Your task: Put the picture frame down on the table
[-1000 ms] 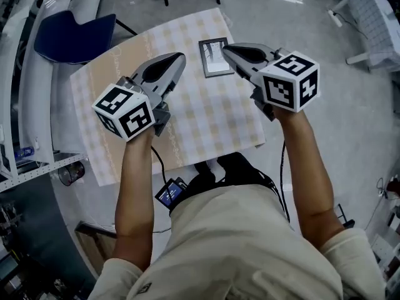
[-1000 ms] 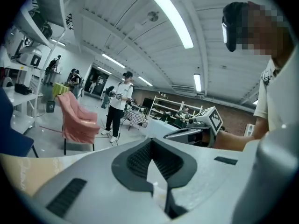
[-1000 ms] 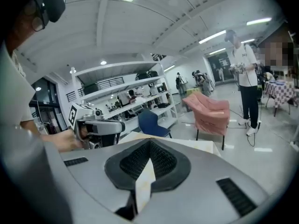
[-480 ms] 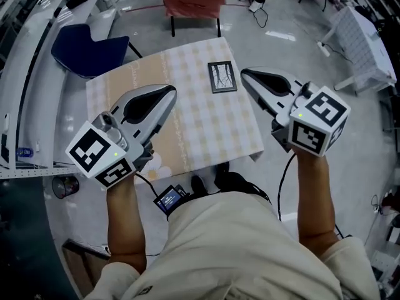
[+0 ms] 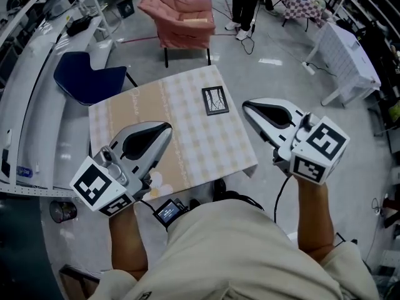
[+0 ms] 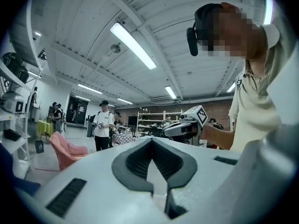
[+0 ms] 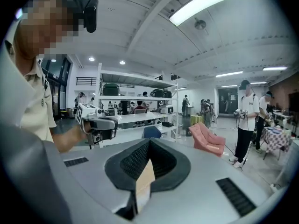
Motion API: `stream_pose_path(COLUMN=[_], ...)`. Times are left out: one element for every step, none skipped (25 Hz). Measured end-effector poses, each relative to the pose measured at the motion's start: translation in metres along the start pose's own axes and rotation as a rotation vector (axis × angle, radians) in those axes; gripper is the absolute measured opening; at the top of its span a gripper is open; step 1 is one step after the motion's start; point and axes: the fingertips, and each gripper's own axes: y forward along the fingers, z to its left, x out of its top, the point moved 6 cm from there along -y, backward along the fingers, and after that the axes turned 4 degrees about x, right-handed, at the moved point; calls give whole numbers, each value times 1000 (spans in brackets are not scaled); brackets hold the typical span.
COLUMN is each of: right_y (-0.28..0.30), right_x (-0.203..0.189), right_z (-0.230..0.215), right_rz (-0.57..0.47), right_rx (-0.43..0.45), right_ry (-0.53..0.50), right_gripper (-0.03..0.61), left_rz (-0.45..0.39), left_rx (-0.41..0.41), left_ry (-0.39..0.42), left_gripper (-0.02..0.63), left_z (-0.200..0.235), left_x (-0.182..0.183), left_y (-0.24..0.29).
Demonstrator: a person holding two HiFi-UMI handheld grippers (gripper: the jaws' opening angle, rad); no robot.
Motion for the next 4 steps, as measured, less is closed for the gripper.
stream_pose_path(right_y=[-5,-9,-14,-18], right_x=[-1,-2,-3,-4], right_z=[4,8,12,15], right_rz=[2,4,6,9], right_rx=[-6,-12,-18,-24], right_ry=[2,6,11,17], right_gripper=[3,3,3,3], left_rz=[0,-1,-2,-4], left_rx=[1,2,3,5], left_ry=[1,-1,-3,-6], left_gripper=[5,5,5,5], left_z=[-3,-6,-10,-13], left_x=[0,0,0,0], left_y=[-4,-8,-11,-15])
